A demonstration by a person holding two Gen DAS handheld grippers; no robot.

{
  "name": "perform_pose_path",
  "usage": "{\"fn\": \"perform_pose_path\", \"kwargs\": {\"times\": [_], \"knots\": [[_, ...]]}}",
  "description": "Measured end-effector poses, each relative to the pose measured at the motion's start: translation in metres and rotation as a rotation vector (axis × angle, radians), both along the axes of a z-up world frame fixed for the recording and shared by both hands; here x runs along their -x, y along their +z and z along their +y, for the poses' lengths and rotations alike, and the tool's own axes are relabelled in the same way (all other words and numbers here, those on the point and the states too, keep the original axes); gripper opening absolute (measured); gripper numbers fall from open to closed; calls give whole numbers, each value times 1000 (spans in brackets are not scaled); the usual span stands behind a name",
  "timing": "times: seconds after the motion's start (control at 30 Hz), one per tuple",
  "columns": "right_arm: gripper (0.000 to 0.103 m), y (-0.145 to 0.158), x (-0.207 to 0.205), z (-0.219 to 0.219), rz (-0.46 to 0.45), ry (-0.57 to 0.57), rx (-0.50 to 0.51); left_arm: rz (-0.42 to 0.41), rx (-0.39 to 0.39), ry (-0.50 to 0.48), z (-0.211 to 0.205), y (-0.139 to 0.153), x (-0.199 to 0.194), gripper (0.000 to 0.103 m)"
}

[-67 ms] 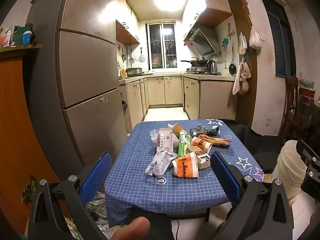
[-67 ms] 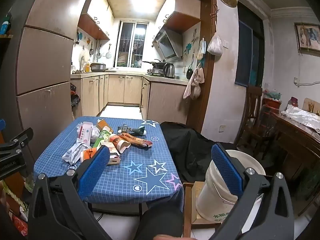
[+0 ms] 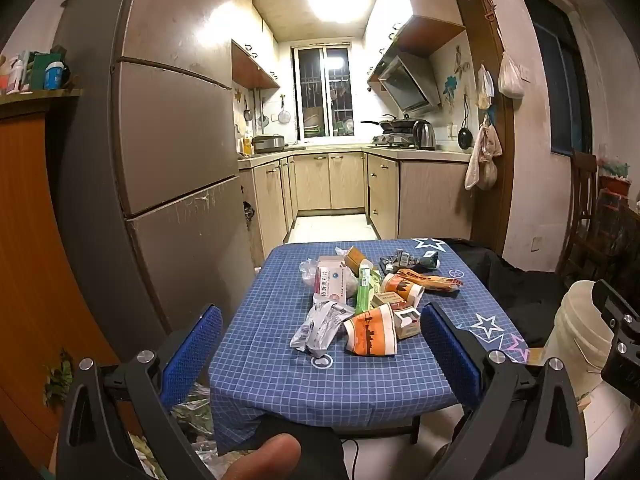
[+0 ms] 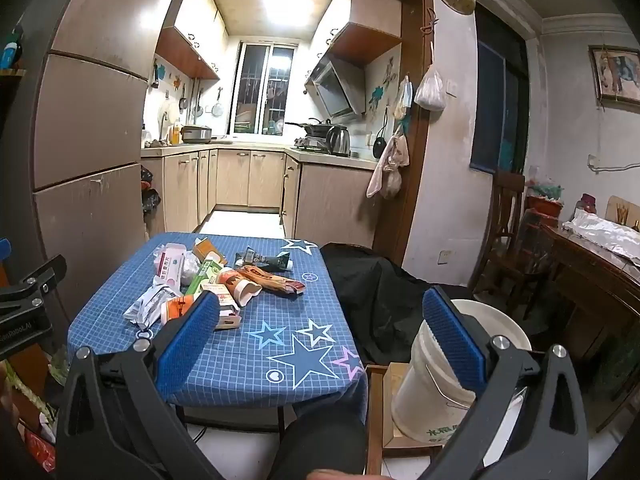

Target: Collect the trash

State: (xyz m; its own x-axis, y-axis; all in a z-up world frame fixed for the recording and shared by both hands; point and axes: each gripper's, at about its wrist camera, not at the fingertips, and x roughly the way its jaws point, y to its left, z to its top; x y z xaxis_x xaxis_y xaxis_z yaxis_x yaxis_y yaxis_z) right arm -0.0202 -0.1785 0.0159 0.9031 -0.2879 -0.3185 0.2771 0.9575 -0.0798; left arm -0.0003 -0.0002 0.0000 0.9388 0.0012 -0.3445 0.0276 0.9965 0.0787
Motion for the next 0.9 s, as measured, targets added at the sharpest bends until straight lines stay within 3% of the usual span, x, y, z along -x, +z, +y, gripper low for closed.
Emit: {"fn": "perform_pose_path", "kwargs": {"times": [0.67, 0.9], "knots": [[98, 1, -2, -3, 7, 0, -3, 5, -1, 4, 0, 0, 0, 100], [98, -13, -5, 1, 18, 0, -2, 10, -3, 5, 0, -7, -3, 100]]}}
